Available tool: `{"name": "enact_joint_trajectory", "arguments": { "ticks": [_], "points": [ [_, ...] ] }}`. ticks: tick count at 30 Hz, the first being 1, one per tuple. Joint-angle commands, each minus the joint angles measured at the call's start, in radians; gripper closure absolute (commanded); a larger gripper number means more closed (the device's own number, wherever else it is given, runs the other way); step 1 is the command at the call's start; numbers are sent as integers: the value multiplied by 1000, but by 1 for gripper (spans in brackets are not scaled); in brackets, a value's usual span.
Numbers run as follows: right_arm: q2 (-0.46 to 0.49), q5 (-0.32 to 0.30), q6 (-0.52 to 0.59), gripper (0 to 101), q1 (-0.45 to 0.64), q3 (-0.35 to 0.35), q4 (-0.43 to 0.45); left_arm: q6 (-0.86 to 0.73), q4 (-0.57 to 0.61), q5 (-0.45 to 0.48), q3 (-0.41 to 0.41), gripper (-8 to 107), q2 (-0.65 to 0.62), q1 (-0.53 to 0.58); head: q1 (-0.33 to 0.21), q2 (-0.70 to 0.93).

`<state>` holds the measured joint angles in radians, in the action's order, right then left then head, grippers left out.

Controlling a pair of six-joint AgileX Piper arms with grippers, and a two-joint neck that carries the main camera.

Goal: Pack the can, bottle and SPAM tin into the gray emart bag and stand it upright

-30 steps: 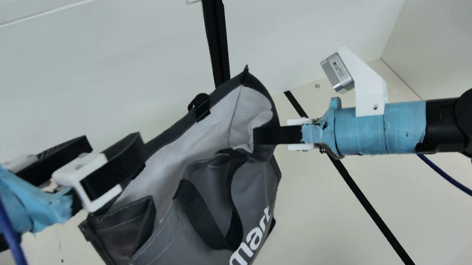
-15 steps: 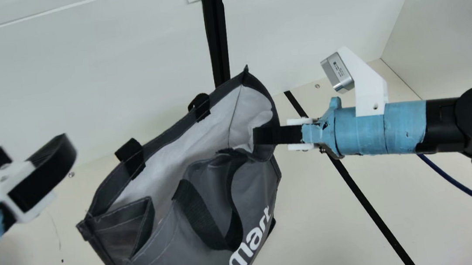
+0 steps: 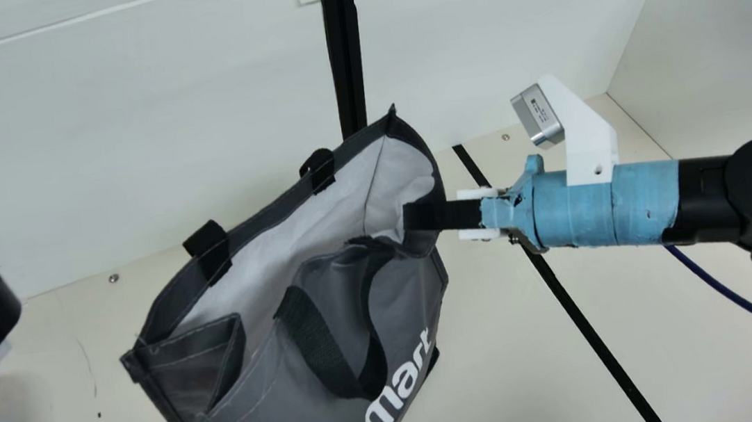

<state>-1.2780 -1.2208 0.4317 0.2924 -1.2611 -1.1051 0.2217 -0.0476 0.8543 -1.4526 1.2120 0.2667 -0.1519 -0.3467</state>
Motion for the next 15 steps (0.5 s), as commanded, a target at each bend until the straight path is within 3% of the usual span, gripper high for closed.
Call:
{"name": "enact_joint_trajectory", "arguments": {
  "ticks": [1,8,15],
  "points": [
    [0,0,0,101,0,0,0,74,-169,4,32,9,-5,9,-23,-2],
    [0,0,0,101,0,0,0,211,-321,16,142,9,-21,45,-23,-2],
    [0,0,0,101,0,0,0,269,-368,26,194,9,-28,58,-23,-2]
  ]
}}
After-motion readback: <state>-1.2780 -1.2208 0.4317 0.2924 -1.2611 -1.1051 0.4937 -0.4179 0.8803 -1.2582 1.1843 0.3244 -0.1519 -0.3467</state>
